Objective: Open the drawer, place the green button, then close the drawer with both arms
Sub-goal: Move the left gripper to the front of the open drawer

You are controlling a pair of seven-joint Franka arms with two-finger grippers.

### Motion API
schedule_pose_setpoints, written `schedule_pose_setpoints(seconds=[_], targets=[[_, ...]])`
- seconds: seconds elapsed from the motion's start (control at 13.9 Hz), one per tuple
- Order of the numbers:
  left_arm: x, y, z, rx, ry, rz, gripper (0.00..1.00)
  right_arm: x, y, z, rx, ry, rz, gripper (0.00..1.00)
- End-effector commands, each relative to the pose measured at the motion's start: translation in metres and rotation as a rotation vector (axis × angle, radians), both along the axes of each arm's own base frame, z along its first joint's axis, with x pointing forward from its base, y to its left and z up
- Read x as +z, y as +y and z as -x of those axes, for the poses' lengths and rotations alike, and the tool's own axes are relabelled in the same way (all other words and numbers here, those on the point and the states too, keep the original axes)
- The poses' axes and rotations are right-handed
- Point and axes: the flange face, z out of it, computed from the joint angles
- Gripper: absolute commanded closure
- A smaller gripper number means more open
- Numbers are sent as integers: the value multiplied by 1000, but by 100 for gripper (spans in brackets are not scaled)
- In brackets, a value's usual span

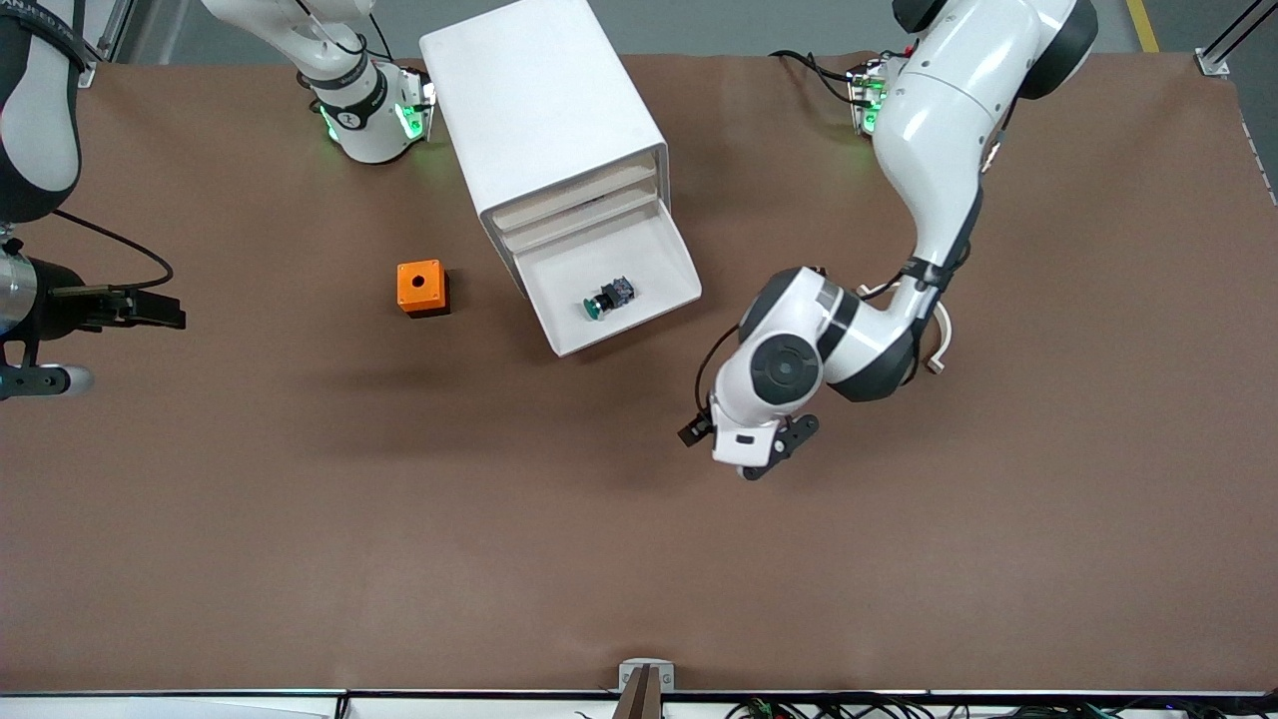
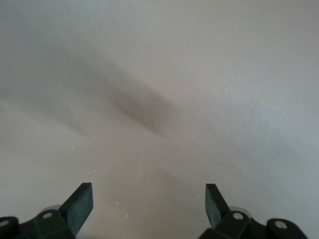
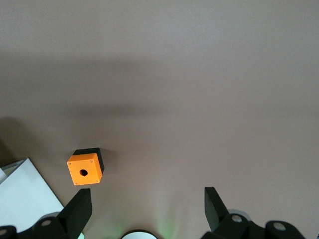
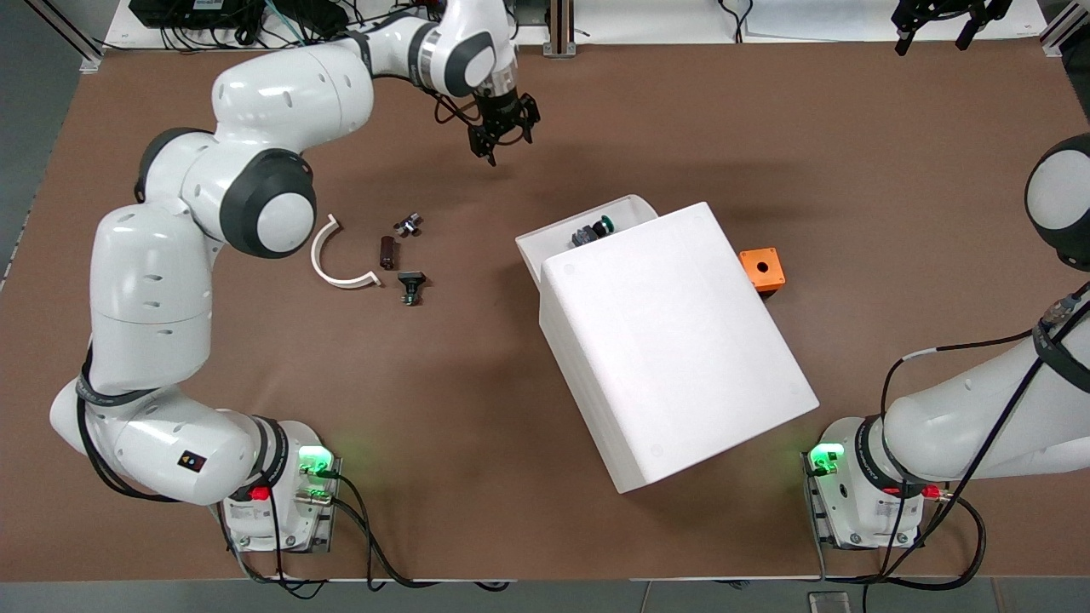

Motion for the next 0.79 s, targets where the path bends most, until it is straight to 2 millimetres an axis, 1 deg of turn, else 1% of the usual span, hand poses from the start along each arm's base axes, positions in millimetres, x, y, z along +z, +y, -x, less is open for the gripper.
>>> schedule_pose_setpoints(seconds=[0.0, 0.07, 0.22, 0.29, 0.36, 0.43, 0.57, 0.65, 0.72], targets=[[-6, -31, 27, -43, -9, -53, 1, 10, -2, 0, 12, -14, 5, 0], [-9, -37, 33, -47, -7, -56, 1, 16, 4, 0, 24, -25, 15, 0], [-12, -52, 46, -58, -3, -63, 1, 17, -4, -1, 15, -28, 13, 0], [-11, -58, 52, -53, -2, -64, 1, 21, -10, -1, 8, -37, 10, 0], [-11, -70, 62, -64, -2, -66, 1, 26, -14, -2, 1, -50, 9, 0], [-11, -77, 69, -75, -1, -67, 1, 32, -14, -2, 0, -64, 9, 0], [-12, -85, 76, -85, 1, -67, 1, 40, -7, -1, 6, -71, 16, 0], [-12, -96, 87, -94, 1, -68, 1, 43, -6, 0, 7, -72, 11, 0], [-12, -98, 89, -94, 1, -69, 1, 44, -6, 1, 8, -70, 8, 0]])
